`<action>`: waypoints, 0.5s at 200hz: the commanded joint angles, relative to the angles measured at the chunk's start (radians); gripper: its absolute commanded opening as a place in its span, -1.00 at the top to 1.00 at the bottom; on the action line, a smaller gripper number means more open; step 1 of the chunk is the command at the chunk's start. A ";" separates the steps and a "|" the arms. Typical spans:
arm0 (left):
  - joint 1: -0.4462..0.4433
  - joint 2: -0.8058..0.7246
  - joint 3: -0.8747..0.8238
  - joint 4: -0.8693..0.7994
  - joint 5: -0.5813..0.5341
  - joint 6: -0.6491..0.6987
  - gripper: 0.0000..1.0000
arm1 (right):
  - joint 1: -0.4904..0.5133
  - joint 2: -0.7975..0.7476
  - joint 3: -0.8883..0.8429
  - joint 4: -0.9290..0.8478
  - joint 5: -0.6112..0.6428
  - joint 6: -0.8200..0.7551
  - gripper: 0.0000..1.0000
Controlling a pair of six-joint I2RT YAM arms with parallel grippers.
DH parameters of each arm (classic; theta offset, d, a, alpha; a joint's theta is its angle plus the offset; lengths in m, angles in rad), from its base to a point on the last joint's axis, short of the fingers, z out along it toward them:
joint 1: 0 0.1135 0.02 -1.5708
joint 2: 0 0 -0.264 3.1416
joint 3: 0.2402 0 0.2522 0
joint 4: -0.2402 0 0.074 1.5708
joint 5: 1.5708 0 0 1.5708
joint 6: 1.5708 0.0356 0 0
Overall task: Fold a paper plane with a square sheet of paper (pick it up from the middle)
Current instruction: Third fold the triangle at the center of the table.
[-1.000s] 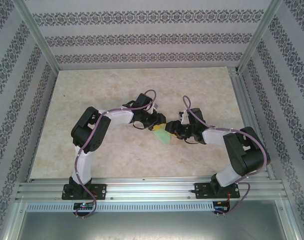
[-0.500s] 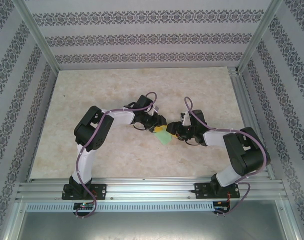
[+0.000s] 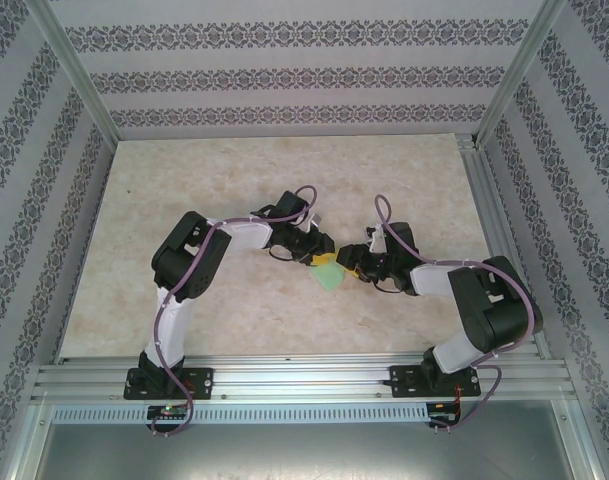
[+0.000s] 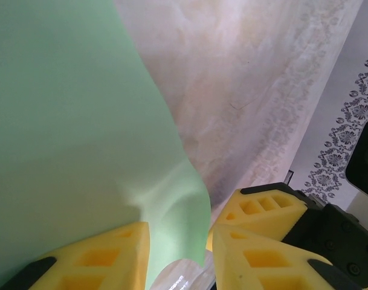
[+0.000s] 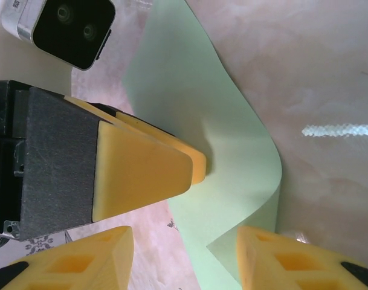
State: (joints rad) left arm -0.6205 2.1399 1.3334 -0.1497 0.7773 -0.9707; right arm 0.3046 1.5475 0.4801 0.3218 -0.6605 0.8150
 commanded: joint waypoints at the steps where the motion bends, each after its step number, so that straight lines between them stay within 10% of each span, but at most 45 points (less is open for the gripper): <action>1: -0.015 0.015 0.024 -0.011 -0.004 0.007 0.34 | -0.013 -0.044 -0.006 -0.013 0.010 -0.013 0.02; 100: -0.015 0.014 0.024 -0.013 -0.010 0.009 0.34 | -0.008 -0.042 0.027 -0.112 0.019 -0.058 0.00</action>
State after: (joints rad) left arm -0.6243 2.1399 1.3334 -0.1509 0.7692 -0.9707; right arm 0.2985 1.5036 0.4854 0.1795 -0.6273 0.7609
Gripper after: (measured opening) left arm 0.327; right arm 0.495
